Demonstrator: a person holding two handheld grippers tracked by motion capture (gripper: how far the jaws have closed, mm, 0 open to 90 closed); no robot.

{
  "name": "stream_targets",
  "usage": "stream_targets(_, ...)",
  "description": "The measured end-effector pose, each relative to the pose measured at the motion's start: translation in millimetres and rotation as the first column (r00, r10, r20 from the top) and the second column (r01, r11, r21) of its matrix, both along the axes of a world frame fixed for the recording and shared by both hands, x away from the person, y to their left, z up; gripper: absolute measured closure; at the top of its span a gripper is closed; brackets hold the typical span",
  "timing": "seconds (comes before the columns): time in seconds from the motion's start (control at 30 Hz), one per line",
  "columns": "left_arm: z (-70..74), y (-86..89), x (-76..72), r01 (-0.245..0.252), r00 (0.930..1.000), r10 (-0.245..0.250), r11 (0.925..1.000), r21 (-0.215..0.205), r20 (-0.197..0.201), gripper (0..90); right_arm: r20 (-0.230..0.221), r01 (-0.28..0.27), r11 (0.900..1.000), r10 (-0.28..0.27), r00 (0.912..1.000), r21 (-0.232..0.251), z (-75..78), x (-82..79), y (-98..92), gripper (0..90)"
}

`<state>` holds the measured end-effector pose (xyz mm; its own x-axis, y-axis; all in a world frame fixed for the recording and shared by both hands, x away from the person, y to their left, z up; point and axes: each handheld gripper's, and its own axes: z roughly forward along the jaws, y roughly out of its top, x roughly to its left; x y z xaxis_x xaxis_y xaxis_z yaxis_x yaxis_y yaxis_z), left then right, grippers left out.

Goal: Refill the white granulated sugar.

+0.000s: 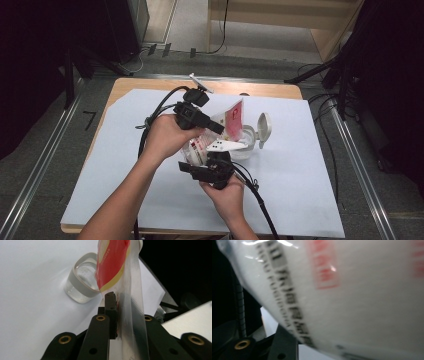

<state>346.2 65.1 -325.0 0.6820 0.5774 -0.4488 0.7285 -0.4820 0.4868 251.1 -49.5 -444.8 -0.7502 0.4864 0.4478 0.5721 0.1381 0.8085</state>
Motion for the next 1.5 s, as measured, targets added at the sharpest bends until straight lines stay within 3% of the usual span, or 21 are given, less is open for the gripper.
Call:
stream_targets(0.13, 1.9, -2.7, 2.3, 0.006, 1.0, -0.006, 1.0, 0.002, 0.002, 85.5, 0.012, 0.01, 1.0, -0.01, 0.9999, -0.012, 3.3, 0.6, -0.5, 61.1)
stream_targets(0.3, -0.4, -2.9, 6.7, 0.001, 0.9998, -0.002, 0.9998, -0.018, -0.021, 83.8, -0.007, 0.01, 1.0, -0.01, 0.9999, -0.009, 4.4, 3.5, -2.3, 61.5)
stream_targets(0.4, 2.7, -3.7, 6.6, 0.002, 0.9998, -0.003, 1.0, -0.007, -0.018, 83.4, -0.021, 0.005, 1.0, -0.005, 0.9998, 0.005, 7.5, 3.9, -2.4, 61.0)
stream_targets(0.57, 8.1, -4.4, 6.1, 0.004, 1.0, -0.004, 1.0, -0.002, -0.003, 83.4, -0.004, 0.005, 1.0, -0.005, 1.0, 0.008, 11.4, 3.7, -0.9, 59.1)
stream_targets(0.8, 11.4, -2.3, 8.5, -0.003, 0.9999, 0.003, 0.9998, 0.021, -0.013, 83.3, -0.01, -0.018, 1.0, 0.019, 0.9998, 0.018, 14.6, 7.1, 2.9, 57.7)
stream_targets(0.97, 8.9, -2.9, 11.6, -0.002, 0.9991, 0.003, 0.9997, 0.025, -0.042, 82.4, -0.011, -0.016, 1.0, 0.016, 0.9998, 0.007, 13.5, 7.7, 4.3, 59.5)
stream_targets(1.33, 6.7, -5.6, 13.3, 0.008, 0.9986, -0.007, 0.9996, 0.026, -0.052, 82.0, -0.029, -0.019, 1.0, 0.02, 0.9994, 0.002, 14.8, 6.0, 2.9, 61.6)
stream_targets(1.5, 8.7, -8.1, 15.7, 0.016, 0.9986, -0.014, 0.9986, 0.051, -0.052, 82.8, -0.038, -0.022, 1.0, 0.023, 0.999, 0.009, 15.7, 6.5, 3.3, 61.6)
